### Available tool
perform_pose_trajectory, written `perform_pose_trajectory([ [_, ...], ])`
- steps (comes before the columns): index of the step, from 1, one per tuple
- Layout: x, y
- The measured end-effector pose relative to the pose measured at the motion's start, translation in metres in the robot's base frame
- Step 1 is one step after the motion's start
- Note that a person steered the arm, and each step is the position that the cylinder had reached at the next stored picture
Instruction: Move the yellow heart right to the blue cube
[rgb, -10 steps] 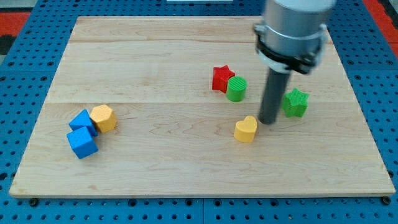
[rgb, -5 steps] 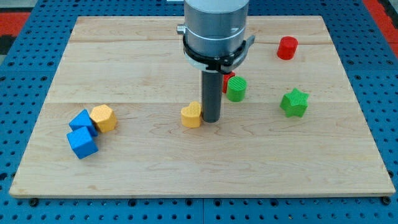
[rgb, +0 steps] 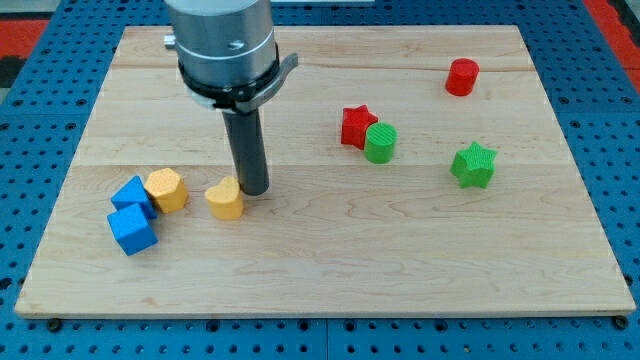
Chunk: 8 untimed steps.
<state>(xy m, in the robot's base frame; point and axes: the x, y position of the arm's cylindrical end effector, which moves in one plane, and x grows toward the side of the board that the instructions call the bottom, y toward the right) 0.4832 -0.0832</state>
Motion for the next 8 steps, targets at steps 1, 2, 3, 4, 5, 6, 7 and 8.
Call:
perform_pose_trajectory([
  [1, 0.0, -0.037],
  [2, 0.001, -0.058],
  [3, -0.012, -0.045],
  [4, -0.021, -0.045],
  [5, -0.025, -0.045],
  [6, -0.025, -0.047],
  [7, -0.03, -0.052],
  [8, -0.03, -0.052],
])
